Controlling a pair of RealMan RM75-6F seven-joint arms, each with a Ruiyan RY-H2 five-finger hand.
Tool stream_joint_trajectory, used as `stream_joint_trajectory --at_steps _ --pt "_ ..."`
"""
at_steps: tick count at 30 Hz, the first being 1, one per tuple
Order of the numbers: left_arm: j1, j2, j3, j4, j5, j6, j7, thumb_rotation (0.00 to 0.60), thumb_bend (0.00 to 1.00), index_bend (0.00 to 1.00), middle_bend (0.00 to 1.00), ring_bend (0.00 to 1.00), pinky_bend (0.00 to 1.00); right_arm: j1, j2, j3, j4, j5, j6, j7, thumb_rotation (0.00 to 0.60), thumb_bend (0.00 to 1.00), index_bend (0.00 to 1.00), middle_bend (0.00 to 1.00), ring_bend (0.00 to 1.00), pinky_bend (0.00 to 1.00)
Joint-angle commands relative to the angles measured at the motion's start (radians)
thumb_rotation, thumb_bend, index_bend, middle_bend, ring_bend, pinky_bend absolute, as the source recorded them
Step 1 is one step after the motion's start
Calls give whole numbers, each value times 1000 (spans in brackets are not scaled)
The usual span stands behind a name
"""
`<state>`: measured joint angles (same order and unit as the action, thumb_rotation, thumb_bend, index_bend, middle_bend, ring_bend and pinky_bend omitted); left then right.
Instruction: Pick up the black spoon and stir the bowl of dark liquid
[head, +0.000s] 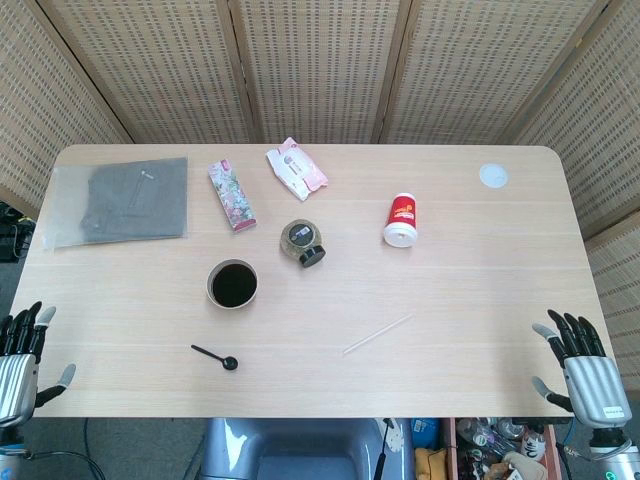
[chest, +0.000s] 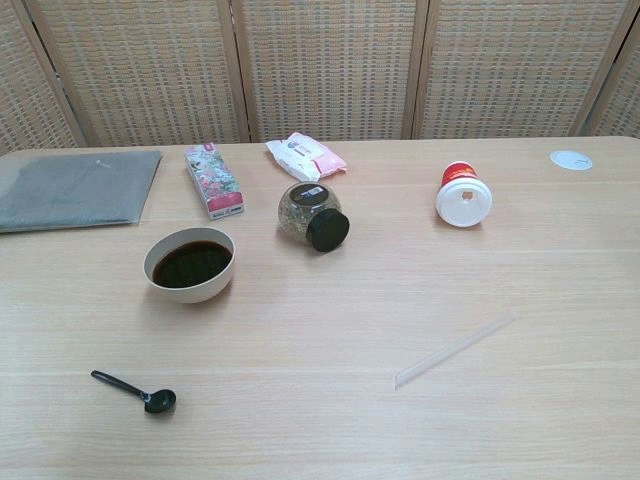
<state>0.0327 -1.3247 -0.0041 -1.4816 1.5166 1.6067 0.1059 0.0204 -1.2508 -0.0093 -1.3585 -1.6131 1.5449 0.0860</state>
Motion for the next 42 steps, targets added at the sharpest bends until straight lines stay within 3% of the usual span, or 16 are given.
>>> stream_joint_trajectory --at_steps 1,11,24,27,31,34,42 --pt "1 -1 0 -1 2 1 2 600 290 11 0 0 0 0 0 0 0 0 1 1 600 357 243 151 0 0" --pt "4 0 4 -3 4 -4 12 600 291 10 0 0 0 -2 -1 0 8 1 4 11 600 357 243 151 0 0" --pt "-68 -16 22 -8 55 -111 99 600 290 11 7 0 0 -9 -4 0 18 8 9 21 600 357 243 151 0 0" --pt "-110 -26 39 -4 102 -162 154 600 290 61 104 65 45 -8 -5 -1 19 7 7 22 600 357 243 151 0 0" --pt "-161 -39 52 -6 131 -238 213 600 291 177 320 287 382 -11 -4 -1 21 11 8 23 600 357 243 151 0 0" --pt "-183 -52 52 -2 135 -270 224 600 290 227 459 412 507 -13 -4 -1 23 15 8 26 600 357 243 151 0 0" --pt "-261 -131 31 50 130 -360 262 600 298 390 708 618 672 -18 -2 0 26 20 10 30 600 357 243 151 0 0"
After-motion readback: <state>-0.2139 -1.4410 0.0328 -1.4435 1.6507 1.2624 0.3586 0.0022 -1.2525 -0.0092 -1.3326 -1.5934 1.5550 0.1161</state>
